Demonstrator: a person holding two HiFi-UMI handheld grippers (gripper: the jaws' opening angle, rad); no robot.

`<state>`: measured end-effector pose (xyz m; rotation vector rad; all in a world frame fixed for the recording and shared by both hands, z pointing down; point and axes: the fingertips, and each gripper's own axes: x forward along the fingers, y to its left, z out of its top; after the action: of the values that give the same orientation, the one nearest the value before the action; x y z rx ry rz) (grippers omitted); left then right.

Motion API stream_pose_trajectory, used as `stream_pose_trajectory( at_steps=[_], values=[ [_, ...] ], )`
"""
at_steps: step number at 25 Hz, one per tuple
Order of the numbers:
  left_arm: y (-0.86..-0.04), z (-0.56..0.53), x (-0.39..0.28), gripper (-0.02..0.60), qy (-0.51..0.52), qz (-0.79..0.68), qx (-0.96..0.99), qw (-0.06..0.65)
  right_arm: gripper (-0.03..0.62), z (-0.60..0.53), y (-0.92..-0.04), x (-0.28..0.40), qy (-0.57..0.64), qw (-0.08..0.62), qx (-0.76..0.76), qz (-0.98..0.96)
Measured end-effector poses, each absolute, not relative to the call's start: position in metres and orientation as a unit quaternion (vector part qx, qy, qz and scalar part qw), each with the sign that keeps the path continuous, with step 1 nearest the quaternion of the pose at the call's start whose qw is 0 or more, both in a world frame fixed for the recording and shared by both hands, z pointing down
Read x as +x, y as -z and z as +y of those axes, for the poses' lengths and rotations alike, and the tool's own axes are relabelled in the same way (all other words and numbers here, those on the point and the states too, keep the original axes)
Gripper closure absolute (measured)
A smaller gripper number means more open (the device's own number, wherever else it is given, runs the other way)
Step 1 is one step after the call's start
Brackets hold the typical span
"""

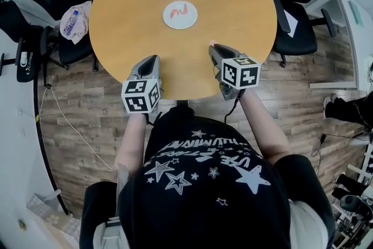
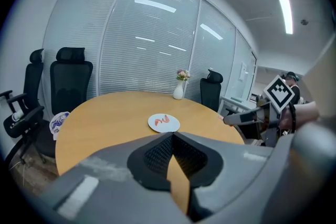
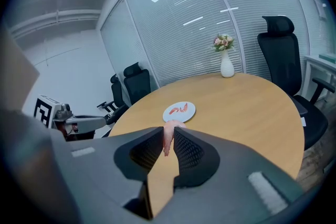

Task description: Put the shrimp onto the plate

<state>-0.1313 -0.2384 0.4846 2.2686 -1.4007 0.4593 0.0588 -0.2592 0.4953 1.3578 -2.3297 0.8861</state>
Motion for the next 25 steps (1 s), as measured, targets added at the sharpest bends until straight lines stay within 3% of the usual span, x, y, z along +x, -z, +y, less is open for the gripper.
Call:
stream_pose_trajectory(
  at_steps=[25],
  values=[
    [-0.507,-0.353,-0.16,0.58,-0.155,-0.47,0.835,0.239,0.528,-0.367,-0.531,-0.002,-0.278,0.223,0.451,-0.818]
  ],
)
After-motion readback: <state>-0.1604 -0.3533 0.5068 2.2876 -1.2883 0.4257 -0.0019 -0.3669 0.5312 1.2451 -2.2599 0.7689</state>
